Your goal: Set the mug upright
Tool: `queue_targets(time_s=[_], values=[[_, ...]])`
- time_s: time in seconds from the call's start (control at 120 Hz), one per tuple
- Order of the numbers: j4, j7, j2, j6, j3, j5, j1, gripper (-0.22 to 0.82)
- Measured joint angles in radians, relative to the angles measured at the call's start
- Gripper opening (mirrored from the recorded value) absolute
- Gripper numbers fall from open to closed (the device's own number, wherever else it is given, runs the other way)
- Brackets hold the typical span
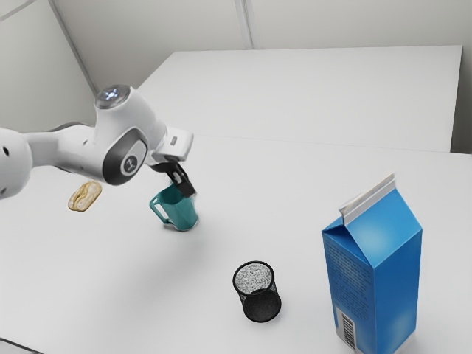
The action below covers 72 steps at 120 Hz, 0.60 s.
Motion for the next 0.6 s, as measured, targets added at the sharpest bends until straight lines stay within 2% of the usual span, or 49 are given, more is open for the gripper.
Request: queue_targets(time_s=[0.108,0.208,0.35,0.45,0.517,0.6], values=[[0.132,-0.023,0.006,-0.111,-0.001,-0.030,0.003,0.55],[0.304,-0.059,0.045,-0.275,0.005,-0.060,0.017,0.57],[0.570,-0.129,0.168,-0.540,0.029,-0.093,0.022,0.59],[0.725,-0.176,0.274,-0.683,0.034,-0.111,0.016,0.59],[0.787,-0.203,0.330,-0.750,0.031,-0.123,0.013,0.60],[0.809,-0.233,0.350,-0.808,0.029,-0.131,0.013,0.60]])
